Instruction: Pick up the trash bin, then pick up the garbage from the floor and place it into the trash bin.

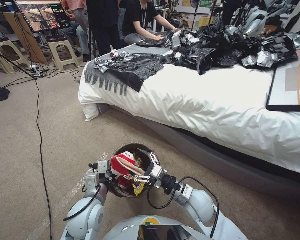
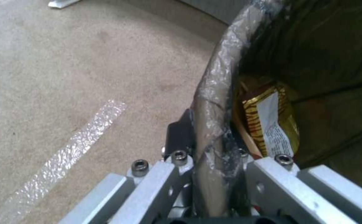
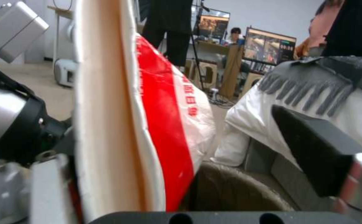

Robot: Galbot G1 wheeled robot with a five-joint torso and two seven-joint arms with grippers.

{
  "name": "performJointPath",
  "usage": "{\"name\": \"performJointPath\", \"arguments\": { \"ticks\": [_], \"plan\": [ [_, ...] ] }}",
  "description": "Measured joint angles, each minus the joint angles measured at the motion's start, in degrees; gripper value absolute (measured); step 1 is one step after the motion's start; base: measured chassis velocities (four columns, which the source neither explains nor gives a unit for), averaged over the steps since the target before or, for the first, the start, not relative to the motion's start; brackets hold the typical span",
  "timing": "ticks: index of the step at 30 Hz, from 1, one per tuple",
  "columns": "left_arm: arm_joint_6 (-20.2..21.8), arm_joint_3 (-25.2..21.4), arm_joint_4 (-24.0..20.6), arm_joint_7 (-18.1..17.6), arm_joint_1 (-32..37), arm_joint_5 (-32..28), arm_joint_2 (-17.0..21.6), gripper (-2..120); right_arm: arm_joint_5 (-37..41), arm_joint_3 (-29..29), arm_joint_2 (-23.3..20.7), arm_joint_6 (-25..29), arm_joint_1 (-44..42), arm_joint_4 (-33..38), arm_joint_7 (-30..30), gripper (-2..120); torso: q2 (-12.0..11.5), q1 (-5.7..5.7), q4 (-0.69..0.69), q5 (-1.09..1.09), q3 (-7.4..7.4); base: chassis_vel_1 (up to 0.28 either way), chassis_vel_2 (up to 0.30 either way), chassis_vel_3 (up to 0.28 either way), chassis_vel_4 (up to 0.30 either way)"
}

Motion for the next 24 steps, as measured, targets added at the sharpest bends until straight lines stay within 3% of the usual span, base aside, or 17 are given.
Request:
{"name": "performJointPath", "arguments": {
  "ticks": [6, 17, 24],
  "plan": [
    [0.1, 0.0, 0.0, 0.0, 0.0, 0.0, 0.0, 3, 0.2, 0.1, -0.1, 0.0, 0.2, 0.1, -0.1, 100, 0.0, 0.0, 0.0, 0.0, 0.0, 0.0, 0.0, 0.0, 0.0],
    [0.2, -0.1, 0.1, 0.0, -0.1, -0.2, 0.1, 3, 0.5, 0.3, 0.1, -0.1, 0.6, 0.2, 0.1, 100, 0.0, 0.0, 0.0, 0.0, 0.0, 0.0, 0.0, 0.0, 0.0],
    [0.3, -0.2, -0.5, 0.0, 0.2, -0.3, 0.2, 3, 1.1, 1.0, -0.2, -4.1, 2.0, 1.1, 6.0, 100, 0.0, 0.0, 0.0, 0.0, 0.0, 0.0, 0.0, 0.0, 0.0]
  ]
}}
